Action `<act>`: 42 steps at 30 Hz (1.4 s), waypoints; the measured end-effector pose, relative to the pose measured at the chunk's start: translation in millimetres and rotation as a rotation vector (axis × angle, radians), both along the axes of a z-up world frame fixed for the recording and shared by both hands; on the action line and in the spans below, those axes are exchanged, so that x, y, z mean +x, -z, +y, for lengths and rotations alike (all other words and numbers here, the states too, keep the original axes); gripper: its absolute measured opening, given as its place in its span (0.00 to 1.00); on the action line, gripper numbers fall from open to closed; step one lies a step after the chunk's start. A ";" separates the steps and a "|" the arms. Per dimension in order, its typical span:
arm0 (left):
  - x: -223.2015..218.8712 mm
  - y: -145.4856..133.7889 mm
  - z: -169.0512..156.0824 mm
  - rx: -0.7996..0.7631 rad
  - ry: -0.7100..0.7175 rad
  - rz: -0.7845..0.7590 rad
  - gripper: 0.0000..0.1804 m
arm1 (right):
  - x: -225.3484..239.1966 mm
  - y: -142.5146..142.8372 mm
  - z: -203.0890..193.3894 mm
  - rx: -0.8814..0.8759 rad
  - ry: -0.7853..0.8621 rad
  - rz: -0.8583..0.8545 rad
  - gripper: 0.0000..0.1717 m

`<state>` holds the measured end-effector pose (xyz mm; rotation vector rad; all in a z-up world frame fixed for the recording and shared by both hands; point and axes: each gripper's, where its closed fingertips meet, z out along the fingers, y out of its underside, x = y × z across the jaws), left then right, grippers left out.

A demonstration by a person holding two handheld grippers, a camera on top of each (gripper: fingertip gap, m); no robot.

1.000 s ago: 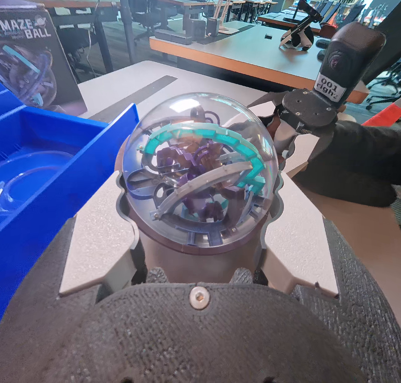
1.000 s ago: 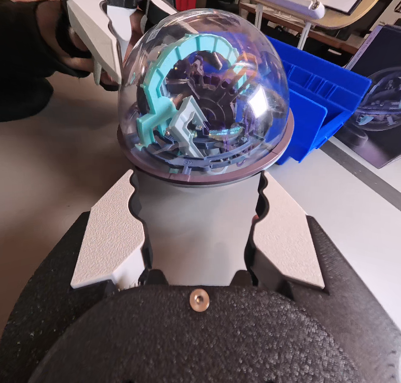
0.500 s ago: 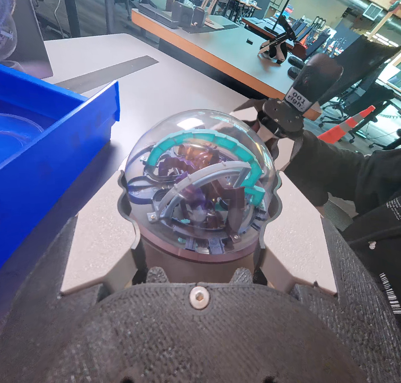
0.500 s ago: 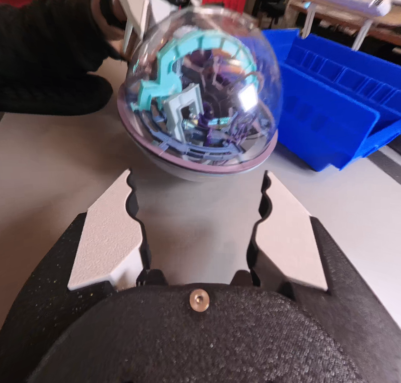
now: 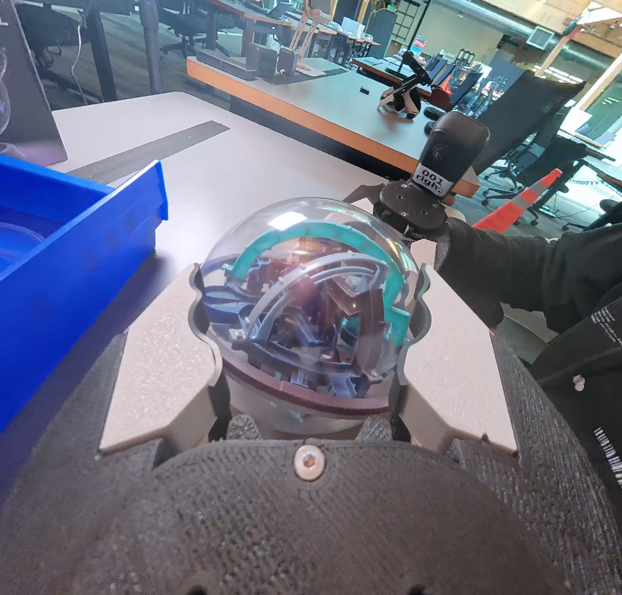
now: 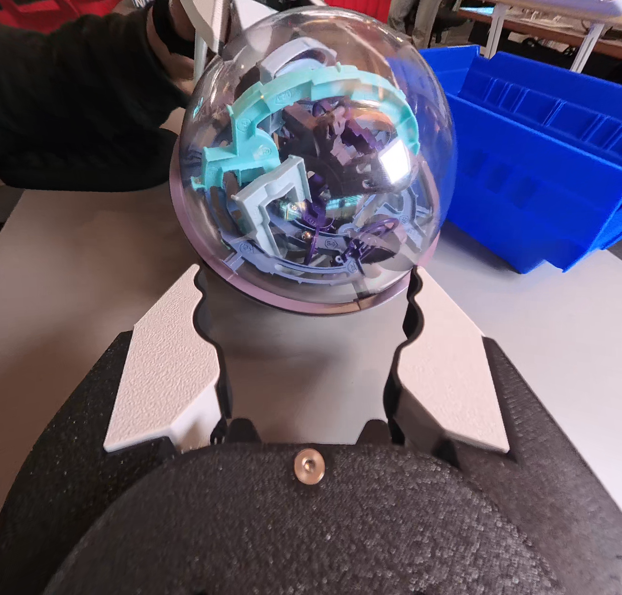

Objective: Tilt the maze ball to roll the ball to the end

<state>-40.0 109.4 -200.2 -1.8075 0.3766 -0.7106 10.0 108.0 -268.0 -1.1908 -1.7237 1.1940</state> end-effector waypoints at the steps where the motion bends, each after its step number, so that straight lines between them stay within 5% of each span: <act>1: 1.1 -0.4 -1.1 0.014 0.012 0.006 0.69 | 0.0 0.5 0.0 -0.004 0.000 -0.005 0.67; 7: -4.8 -3.4 -25.7 0.117 0.145 0.016 0.81 | 0.6 -2.2 6.0 -0.064 0.021 -0.004 0.58; 15: -16.8 40.6 -19.5 0.133 0.113 0.282 0.82 | -2.9 -2.5 10.6 -0.014 0.059 0.014 0.45; 31: -21.0 14.6 -13.7 0.011 0.106 -0.077 0.77 | 4.9 19.2 -13.1 0.165 -0.045 -0.073 0.09; 42: -26.1 6.4 3.8 -0.045 0.084 -0.225 0.74 | 9.0 11.9 -17.1 0.169 -0.070 -0.031 0.09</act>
